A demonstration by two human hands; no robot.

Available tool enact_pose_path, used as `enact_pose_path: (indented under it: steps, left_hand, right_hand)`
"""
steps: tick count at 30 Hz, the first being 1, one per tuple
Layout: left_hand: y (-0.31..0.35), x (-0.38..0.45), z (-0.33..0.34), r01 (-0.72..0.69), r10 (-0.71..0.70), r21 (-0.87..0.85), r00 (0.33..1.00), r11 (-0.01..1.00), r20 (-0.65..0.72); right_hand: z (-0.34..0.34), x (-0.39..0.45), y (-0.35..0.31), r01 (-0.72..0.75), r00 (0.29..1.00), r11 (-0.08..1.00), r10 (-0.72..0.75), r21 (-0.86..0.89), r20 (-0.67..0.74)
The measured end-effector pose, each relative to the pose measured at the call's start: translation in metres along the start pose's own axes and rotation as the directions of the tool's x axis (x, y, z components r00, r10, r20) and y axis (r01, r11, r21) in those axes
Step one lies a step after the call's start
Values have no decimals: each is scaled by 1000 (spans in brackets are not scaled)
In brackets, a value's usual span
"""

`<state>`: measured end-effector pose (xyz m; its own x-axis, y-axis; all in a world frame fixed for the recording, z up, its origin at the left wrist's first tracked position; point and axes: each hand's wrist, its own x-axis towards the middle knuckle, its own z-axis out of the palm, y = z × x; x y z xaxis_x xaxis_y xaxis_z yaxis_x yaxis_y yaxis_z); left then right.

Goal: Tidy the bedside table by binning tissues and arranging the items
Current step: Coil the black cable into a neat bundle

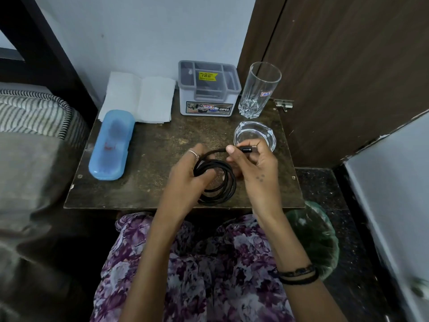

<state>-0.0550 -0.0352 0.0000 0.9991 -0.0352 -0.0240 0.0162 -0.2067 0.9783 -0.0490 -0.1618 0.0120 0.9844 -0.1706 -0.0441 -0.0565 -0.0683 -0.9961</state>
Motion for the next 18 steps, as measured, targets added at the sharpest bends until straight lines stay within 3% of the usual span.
enact_pose_path:
  steps: [5,9,13,18]
  left_hand:
    - [2,-2,10,-160,202,205,958,965,-204]
    - [-1,-4,17,-127,239,354,925,927,-294]
    - [-4,-5,23,-66,240,448,908,891,-343]
    - [-8,-11,20,-60,258,485,899,873,-354]
  right_hand:
    - [5,0,7,-241,970,955,243,171,13]
    - [6,-1,7,-365,931,895,348,256,112]
    - [6,-7,-1,-385,920,863,331,328,208]
    - [12,-18,-1,-301,920,948,260,105,294]
